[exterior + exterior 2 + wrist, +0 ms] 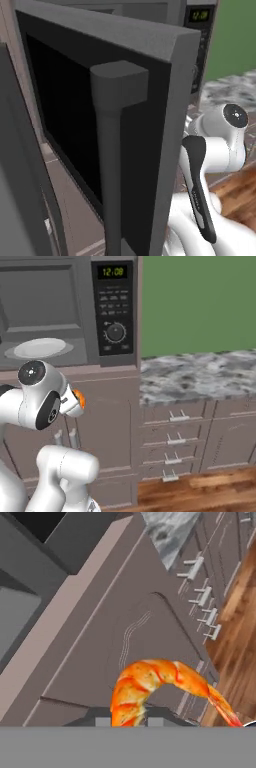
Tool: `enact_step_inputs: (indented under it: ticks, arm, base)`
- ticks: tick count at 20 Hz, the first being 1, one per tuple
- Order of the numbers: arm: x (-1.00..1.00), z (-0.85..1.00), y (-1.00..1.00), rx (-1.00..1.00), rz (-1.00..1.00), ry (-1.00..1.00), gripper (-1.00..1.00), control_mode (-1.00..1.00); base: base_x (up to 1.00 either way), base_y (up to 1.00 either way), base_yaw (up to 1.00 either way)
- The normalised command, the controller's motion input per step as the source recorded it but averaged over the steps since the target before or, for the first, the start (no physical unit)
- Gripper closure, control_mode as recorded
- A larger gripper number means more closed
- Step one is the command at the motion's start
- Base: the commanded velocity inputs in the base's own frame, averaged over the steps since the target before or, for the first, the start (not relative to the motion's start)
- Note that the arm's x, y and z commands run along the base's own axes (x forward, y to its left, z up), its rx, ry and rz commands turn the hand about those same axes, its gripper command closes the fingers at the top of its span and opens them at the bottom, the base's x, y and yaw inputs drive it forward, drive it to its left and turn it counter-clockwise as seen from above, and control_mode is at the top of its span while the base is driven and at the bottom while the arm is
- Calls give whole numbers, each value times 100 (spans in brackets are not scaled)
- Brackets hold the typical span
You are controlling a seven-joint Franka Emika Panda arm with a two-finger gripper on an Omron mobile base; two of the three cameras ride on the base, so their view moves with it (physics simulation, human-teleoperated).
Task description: Transport the shrimp from the fridge to the microwave and turn on the microwave.
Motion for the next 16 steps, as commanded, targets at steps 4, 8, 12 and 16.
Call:
enact_step_inputs:
  ticks: [4,8,12,16]
  arm:
    - [0,0,0,0,0,0,100,100]
    - [0,0,0,0,0,0,100,100]
    - [0,0,0,0,0,0,100,100]
    - [0,0,0,0,0,0,100,100]
  base:
    - [45,0,42]
    - [45,-2,40]
    - [34,-14,37]
    - [41,-17,37]
